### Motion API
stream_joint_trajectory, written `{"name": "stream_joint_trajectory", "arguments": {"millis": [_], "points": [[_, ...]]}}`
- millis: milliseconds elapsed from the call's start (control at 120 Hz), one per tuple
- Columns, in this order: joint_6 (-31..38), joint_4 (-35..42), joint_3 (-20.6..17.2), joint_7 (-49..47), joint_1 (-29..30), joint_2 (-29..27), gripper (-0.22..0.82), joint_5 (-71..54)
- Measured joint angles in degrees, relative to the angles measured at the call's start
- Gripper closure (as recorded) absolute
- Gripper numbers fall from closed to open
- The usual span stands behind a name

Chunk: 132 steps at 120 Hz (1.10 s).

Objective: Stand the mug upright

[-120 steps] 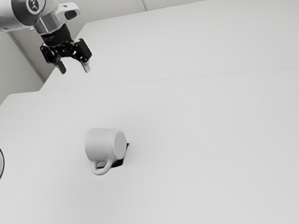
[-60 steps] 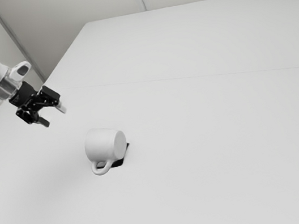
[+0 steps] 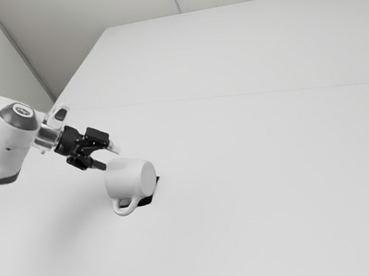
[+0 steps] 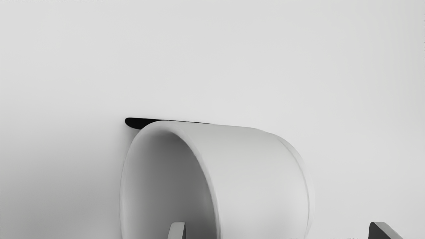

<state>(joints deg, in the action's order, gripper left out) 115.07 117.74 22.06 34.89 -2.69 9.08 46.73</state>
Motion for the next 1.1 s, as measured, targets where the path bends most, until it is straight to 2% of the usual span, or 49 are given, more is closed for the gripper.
{"name": "stream_joint_trajectory", "arguments": {"millis": [433,1025,1100], "points": [[0.5,3.2,0.0,10.7,1.3,1.5,0.0,5.6],[-6.8,4.3,0.1,20.8,2.4,4.0,0.0,15.3],[-7.2,4.3,0.1,21.8,2.4,4.1,0.03,15.8]]}}
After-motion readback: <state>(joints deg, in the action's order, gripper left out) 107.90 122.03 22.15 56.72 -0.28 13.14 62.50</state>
